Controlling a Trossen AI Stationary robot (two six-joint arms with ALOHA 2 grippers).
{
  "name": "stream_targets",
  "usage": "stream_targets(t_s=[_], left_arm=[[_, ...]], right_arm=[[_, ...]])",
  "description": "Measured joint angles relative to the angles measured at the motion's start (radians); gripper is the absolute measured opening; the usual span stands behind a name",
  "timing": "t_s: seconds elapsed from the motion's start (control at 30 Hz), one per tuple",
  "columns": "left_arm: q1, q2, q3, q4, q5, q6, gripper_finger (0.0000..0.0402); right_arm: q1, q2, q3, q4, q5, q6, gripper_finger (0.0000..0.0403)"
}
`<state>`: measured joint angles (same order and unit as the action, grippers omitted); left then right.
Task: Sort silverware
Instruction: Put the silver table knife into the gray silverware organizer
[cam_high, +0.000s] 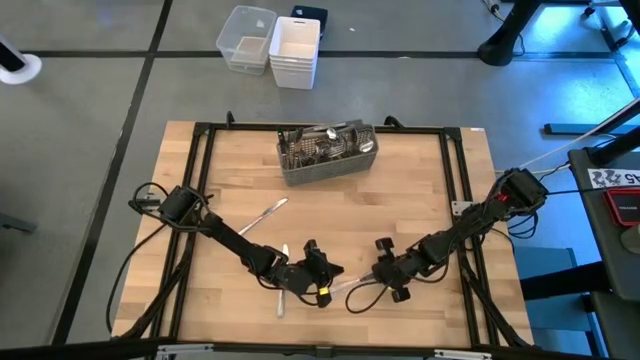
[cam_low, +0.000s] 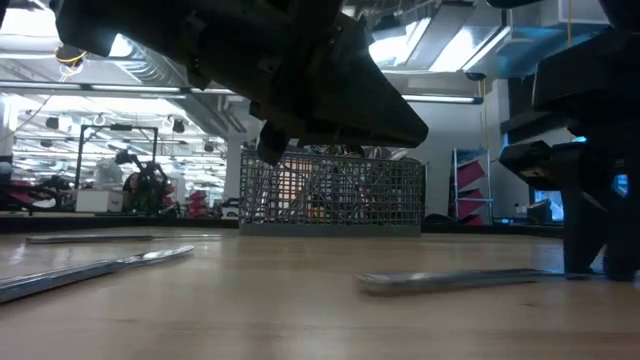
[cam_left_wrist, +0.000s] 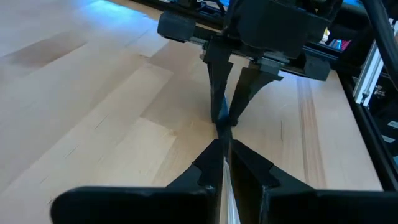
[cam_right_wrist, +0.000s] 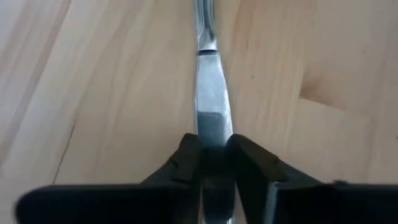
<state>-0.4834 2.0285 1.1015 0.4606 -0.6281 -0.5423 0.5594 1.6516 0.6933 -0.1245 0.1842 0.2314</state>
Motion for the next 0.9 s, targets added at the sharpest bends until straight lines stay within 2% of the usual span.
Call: stream_targets(t_s=[0.23, 0.5, 0.7, 0.8, 0.9], left_arm=[[0.002, 0.000, 0.000, -0.005, 0.000, 0.000, 0.0019], [0.007, 0.000, 0.000, -0.010, 0.004, 0.032, 0.0019], [0.007, 0.000, 0.000, -0.010, 0.080, 0.140, 0.0022], [0.006, 0.000, 0.000, -0.010, 0.112, 0.141, 0.0040], [0.006, 0.000, 0.000, -0.010, 0.116, 0.102, 0.0075]], right_arm=[[-0.006, 0.005, -0.002, 0.087, 0.057, -0.003, 0.0006], [-0.034, 0.006, -0.002, 0.130, 0.055, 0.001, 0.0006], [-0.040, 0.006, -0.002, 0.180, 0.071, -0.001, 0.0007], [-0.040, 0.006, -0.002, 0.200, 0.071, -0.001, 0.0008], [-0.045, 0.005, -0.002, 0.235, 0.079, -0.002, 0.0004]])
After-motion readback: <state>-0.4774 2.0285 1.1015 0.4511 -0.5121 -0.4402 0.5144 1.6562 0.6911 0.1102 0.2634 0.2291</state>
